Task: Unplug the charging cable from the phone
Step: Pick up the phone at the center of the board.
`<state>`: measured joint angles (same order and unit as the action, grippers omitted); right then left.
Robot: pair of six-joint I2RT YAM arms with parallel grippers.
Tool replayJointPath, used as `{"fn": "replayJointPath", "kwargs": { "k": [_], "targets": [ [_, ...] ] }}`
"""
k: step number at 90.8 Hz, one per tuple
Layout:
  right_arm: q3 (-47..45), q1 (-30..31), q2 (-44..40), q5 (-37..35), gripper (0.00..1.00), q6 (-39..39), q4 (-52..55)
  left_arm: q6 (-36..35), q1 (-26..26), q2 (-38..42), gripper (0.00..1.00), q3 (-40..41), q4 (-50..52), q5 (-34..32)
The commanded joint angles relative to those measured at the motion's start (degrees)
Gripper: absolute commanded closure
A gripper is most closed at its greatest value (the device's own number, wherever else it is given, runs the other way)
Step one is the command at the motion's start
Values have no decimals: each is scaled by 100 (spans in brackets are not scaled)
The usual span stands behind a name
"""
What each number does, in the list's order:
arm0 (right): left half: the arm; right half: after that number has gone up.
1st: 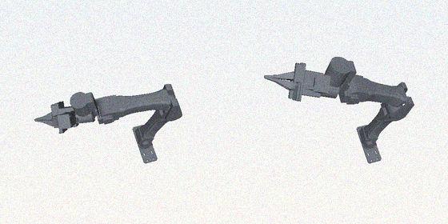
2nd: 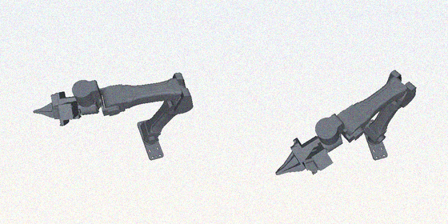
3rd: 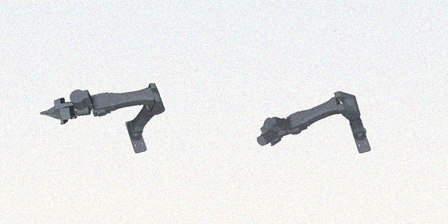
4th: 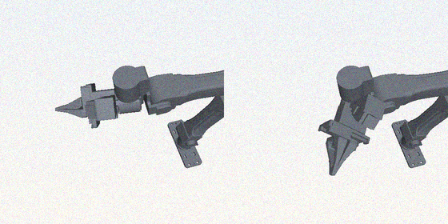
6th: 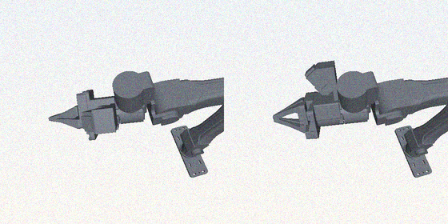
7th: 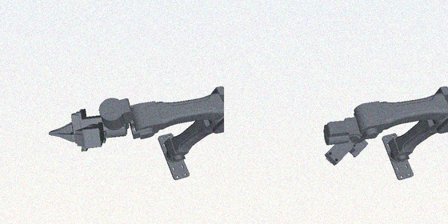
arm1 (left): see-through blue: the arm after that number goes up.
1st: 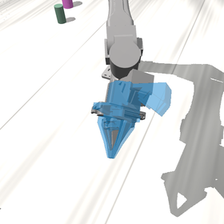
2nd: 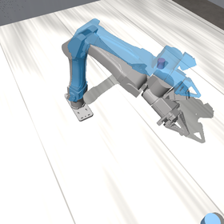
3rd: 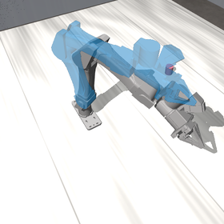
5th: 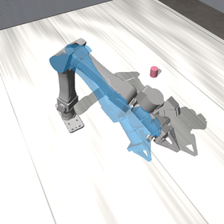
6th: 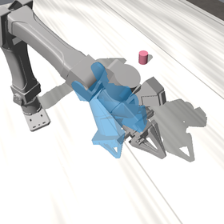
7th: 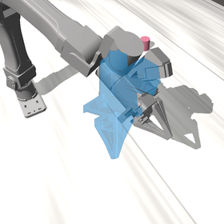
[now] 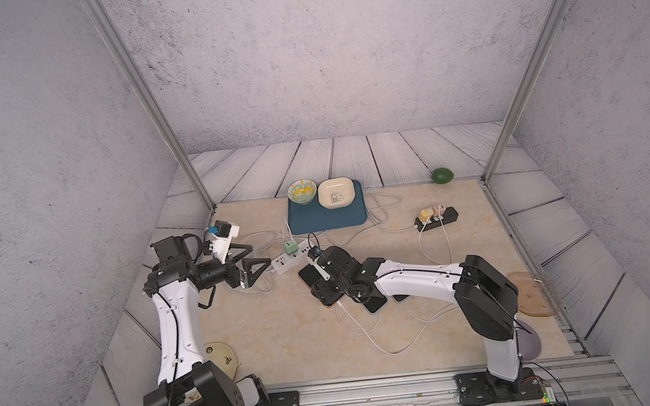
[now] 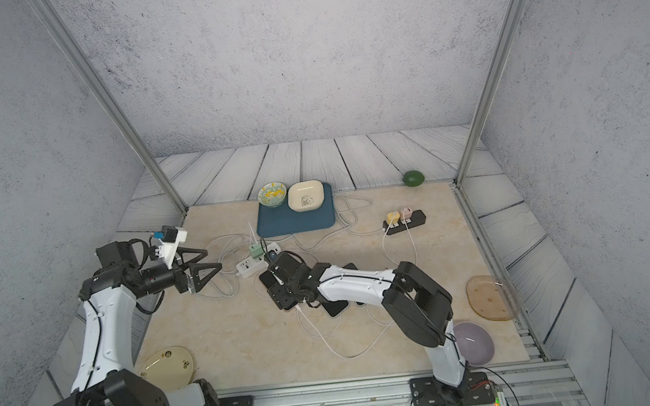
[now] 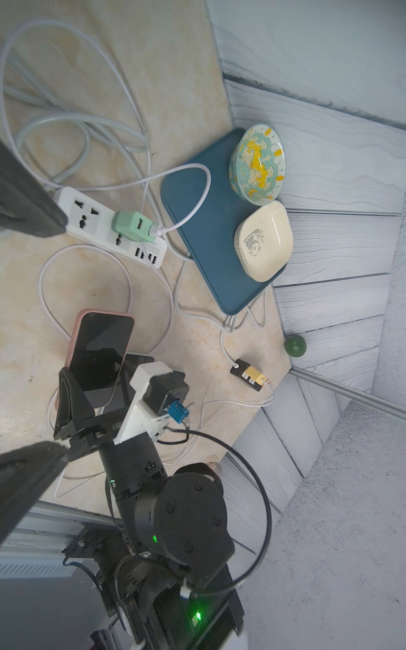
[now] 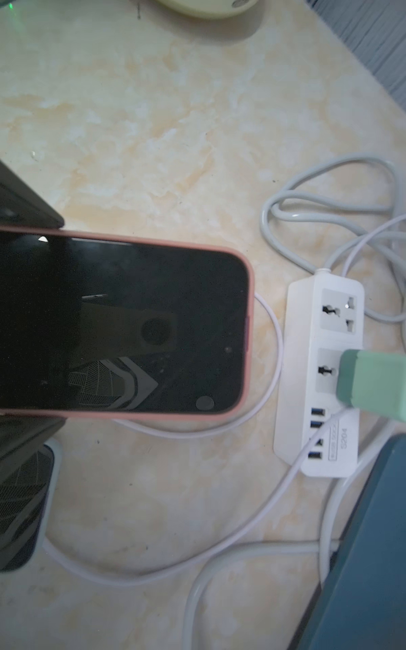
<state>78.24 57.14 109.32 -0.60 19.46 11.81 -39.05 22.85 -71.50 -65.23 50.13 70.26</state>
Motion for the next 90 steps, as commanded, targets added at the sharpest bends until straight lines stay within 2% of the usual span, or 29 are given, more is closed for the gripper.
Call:
{"fn": "replayJointPath", "kwargs": {
  "k": [1,23,37,66,90],
  "targets": [
    [-452,-322,-522,807,52,526,-842,400,-35,-45,2,-96,-124,421],
    [-1851,-911,-1311,1851,52,1318,-3183,712,-316,-109,2,-131,-255,734],
    [-2314,-1083,-1643,2206,52,1557,-3942,922,-595,-117,2,-129,-395,681],
    [-2978,-1109,-2146,2783,51,1787,-5470,1037,-1109,-242,2,-302,-283,922],
    [-3149,-1100,-2181,3385,52,2179,-6724,1030,-1370,-249,2,-475,-95,1172]
  ]
}}
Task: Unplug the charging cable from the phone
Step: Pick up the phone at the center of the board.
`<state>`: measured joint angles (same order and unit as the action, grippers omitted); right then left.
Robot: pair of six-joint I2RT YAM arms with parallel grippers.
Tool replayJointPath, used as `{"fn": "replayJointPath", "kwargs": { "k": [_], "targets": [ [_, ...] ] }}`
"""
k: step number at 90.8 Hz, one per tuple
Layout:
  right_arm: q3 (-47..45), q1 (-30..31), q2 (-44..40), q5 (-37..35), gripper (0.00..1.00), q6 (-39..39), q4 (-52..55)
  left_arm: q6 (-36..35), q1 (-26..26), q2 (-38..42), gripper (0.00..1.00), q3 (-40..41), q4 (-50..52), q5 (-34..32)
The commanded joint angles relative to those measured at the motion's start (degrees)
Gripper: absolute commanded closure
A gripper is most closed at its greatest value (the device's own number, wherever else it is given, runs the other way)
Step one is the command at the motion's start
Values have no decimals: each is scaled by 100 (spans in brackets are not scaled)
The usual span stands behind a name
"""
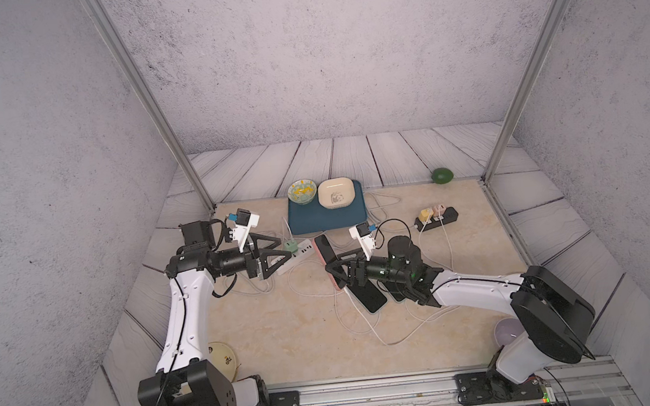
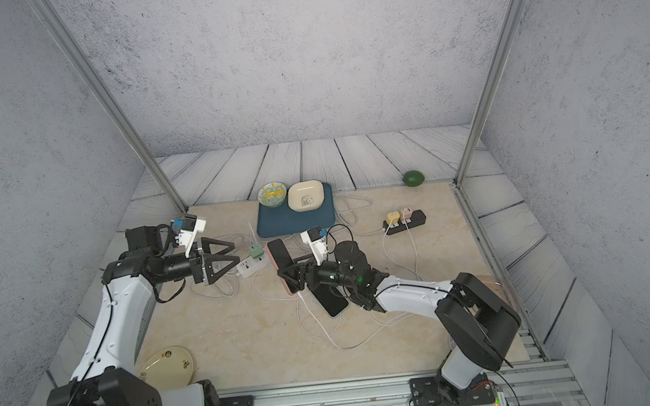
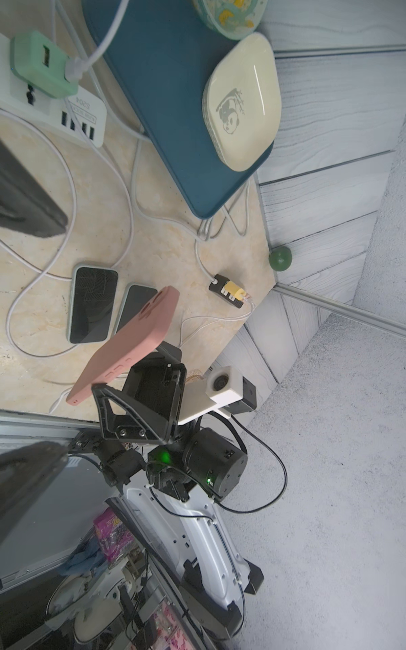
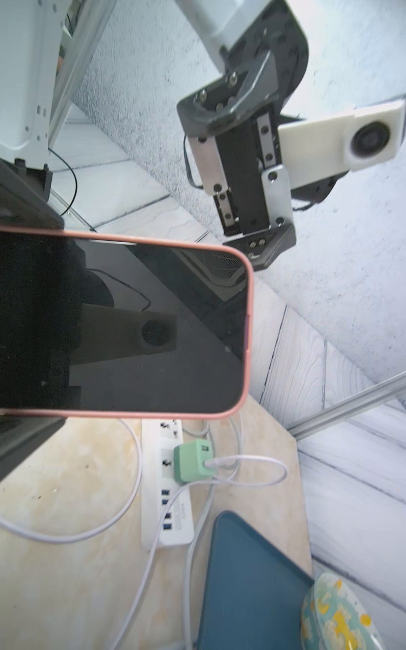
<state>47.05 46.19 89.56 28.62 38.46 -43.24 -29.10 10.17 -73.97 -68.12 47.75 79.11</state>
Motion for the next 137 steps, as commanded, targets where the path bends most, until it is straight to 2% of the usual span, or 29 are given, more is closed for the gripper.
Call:
{"fn": "replayJointPath", "kwargs": {
  "k": [1,38,57,94,137],
  "targets": [
    [-38,-5,-204,479,52,300,-1272,36,-112,-2,2,-194,154,301],
    [-50,10,331,908,55,1127,-3308,150,-458,-40,2,-264,278,596],
    [10,66,378,908,56,1050,-3269,-98,-667,-25,2,-306,555,647],
    [126,243,487,913,56,979,-3206,-107,-1078,-115,2,-309,597,509],
    [274,398,694,951,57,1155,-3445,-82,-1270,-141,2,-282,554,361]
  ]
}}
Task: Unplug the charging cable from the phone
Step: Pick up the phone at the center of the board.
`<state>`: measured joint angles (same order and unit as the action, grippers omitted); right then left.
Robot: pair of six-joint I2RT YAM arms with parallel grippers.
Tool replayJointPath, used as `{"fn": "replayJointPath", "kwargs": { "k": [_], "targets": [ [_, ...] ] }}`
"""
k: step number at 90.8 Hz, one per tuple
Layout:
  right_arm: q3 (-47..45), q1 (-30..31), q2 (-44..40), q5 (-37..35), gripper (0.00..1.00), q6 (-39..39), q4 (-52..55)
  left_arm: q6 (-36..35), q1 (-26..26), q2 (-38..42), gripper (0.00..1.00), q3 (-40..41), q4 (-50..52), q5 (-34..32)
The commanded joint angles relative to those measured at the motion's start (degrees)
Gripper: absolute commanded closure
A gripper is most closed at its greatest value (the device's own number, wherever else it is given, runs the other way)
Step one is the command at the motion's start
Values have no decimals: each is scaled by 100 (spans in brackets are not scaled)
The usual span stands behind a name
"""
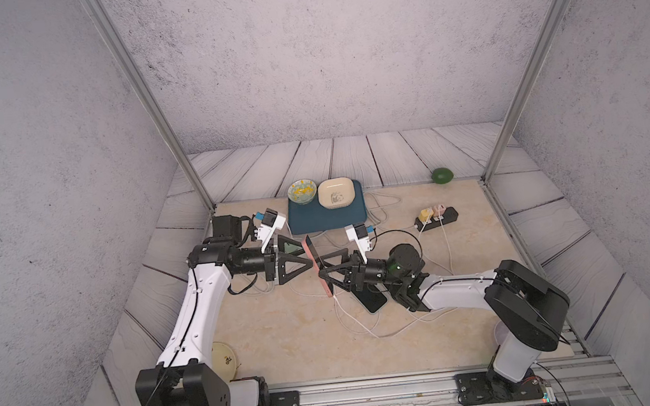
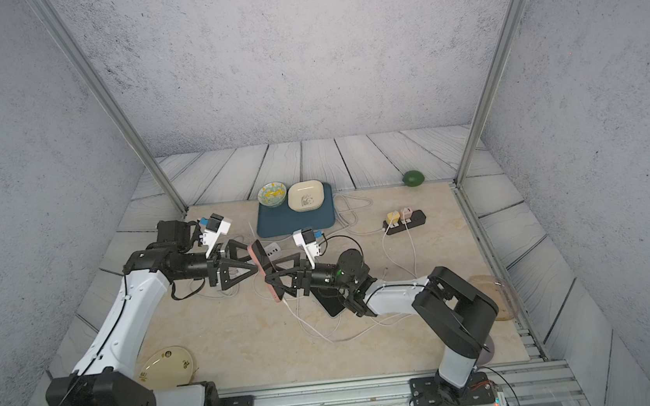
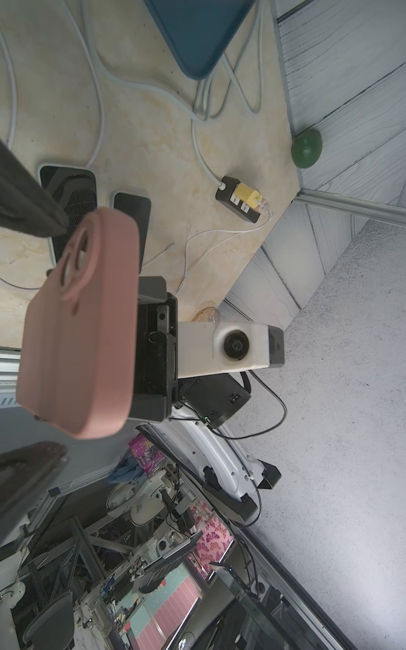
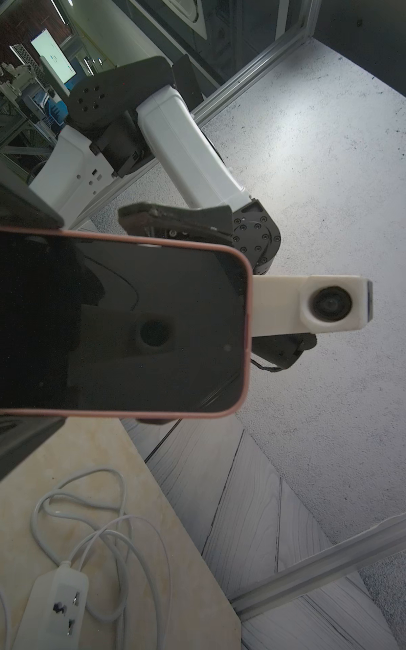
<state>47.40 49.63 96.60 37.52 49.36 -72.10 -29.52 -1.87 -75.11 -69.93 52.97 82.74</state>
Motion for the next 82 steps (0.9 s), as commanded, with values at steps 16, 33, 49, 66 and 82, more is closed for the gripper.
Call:
{"fn": "replayJointPath", "kwargs": {
  "k": [16,33,49,66,82],
  "targets": [
    [278,75,21,97,57,97,-586,-40,-93,-39,2,-100,33,-3],
    [348,98,106,157,57,147,-595,-69,-118,-44,2,-117,62,36],
    [375,115,156,159,57,152,-607,-142,-133,-55,2,-135,134,40],
    [384,117,192,164,57,161,-615,-186,-144,-65,2,-135,159,24],
    [393,123,243,168,58,199,-654,-263,-148,-72,2,-144,200,49]
  ]
}}
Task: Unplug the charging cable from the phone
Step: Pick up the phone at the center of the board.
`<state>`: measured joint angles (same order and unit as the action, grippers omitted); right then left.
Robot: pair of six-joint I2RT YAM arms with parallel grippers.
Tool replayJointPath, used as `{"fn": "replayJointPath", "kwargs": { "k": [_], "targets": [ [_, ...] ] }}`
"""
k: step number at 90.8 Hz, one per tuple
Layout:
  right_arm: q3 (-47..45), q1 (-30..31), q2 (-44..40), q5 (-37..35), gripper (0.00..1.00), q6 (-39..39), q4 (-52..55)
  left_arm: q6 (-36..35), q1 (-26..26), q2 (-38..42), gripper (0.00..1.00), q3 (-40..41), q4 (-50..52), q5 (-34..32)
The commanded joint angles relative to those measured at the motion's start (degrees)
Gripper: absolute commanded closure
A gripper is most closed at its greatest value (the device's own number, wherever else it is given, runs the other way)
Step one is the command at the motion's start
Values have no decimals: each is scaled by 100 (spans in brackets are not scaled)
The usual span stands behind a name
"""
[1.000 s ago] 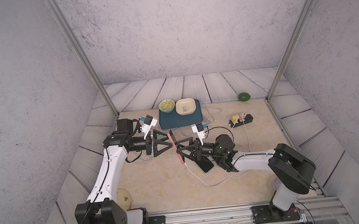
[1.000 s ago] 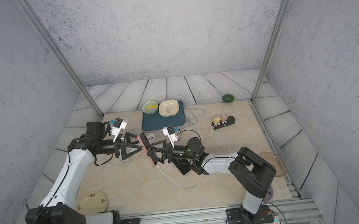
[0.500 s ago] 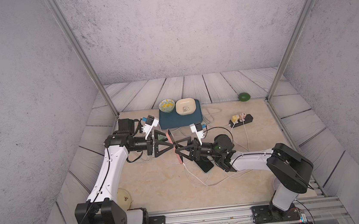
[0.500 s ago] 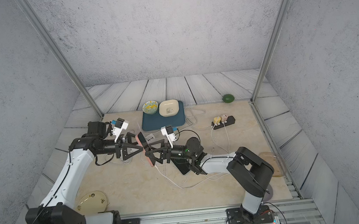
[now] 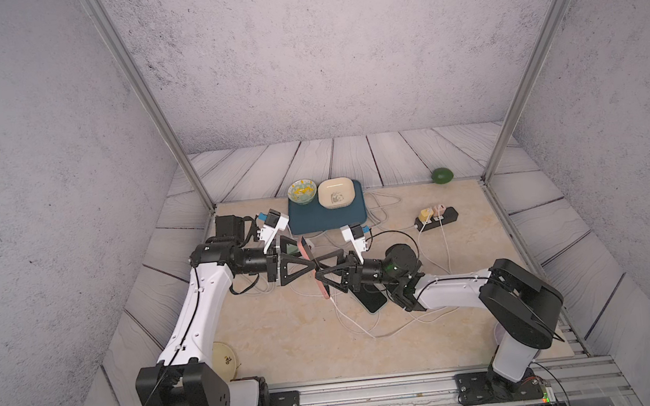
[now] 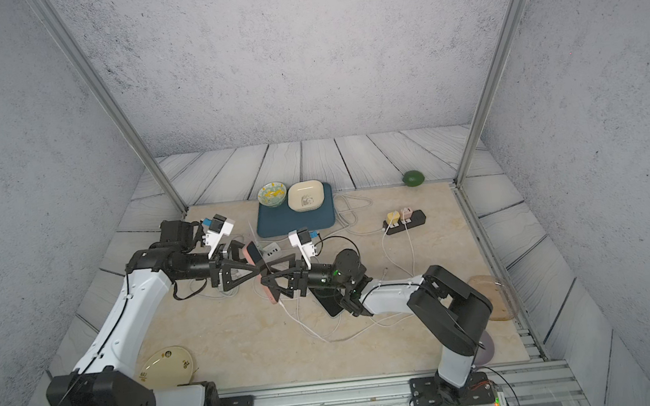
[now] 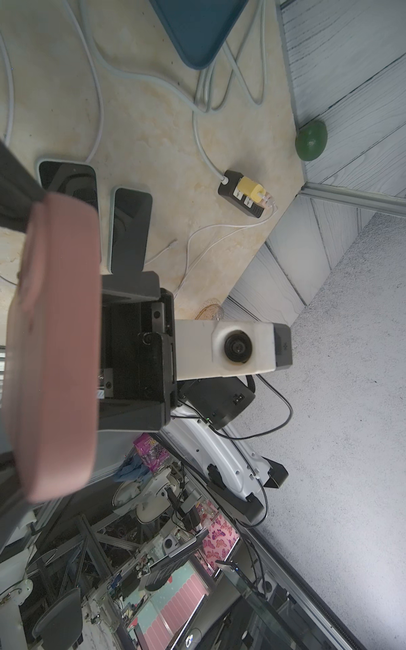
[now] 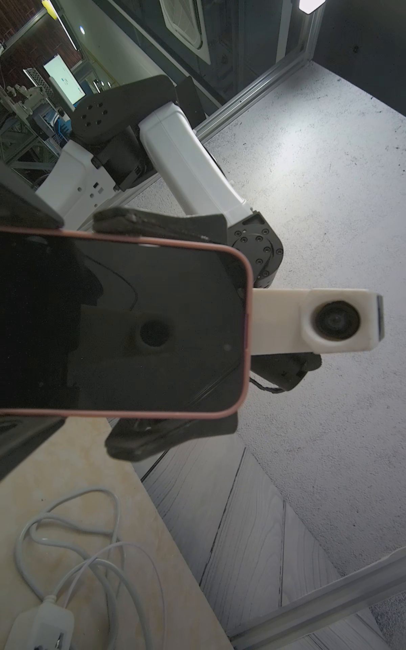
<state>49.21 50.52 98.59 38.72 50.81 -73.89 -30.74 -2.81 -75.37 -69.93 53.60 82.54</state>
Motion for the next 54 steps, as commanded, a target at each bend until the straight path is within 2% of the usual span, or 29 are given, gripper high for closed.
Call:
{"fn": "replayJointPath", "kwargs": {
  "k": [1,28,54],
  "targets": [
    [212,35,45,48,58,58,-476,-150,-54,-47,2,-144,143,69],
    [230,38,125,33,58,105,-508,-198,-73,-47,0,-135,193,61],
    [190,37,86,30,57,79,-466,-326,-86,-39,22,-152,321,109]
  ]
}}
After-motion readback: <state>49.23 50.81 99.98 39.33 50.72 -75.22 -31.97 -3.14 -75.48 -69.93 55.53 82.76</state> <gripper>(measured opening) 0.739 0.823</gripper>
